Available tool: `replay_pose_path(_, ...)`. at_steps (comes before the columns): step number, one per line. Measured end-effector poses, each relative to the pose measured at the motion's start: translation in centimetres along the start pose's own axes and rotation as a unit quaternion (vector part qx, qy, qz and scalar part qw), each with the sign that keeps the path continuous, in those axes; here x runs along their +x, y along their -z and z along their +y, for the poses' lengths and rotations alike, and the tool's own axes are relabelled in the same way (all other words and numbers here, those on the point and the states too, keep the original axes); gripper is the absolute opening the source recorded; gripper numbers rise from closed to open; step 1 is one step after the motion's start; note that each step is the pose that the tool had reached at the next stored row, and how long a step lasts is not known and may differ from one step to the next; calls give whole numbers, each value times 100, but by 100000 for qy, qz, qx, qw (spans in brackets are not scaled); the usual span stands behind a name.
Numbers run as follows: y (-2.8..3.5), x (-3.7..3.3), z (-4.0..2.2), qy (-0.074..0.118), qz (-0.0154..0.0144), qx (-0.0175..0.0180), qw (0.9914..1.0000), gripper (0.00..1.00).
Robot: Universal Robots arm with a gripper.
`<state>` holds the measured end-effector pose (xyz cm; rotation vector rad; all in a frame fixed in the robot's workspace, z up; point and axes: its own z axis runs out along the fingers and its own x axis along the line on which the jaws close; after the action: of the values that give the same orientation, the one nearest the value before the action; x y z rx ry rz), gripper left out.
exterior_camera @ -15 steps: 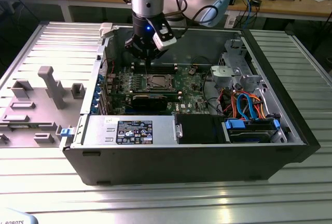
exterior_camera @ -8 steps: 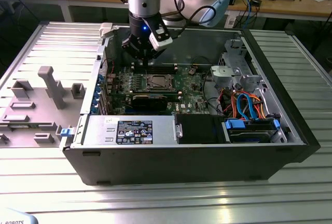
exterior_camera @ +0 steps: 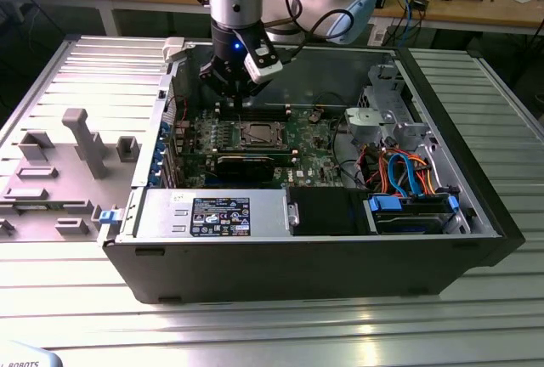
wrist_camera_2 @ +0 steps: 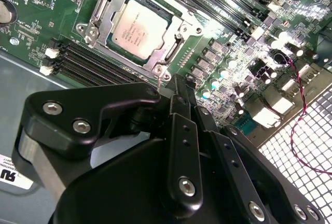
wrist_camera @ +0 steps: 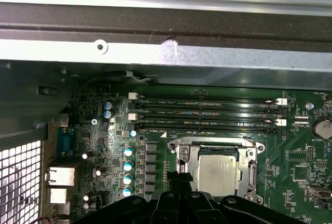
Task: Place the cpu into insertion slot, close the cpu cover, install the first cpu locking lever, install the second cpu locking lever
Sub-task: 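Install the first cpu locking lever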
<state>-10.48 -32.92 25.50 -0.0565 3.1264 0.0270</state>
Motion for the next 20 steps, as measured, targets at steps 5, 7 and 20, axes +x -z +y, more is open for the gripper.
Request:
replay_pose_path(5,0,1,0,-1,3,0,100000,11)
replay_pose_path(7,-1,15,0,-11,-4,-2,100000,11)
replay_pose_path(20,-18,187,154,-4,16,-8,100000,11)
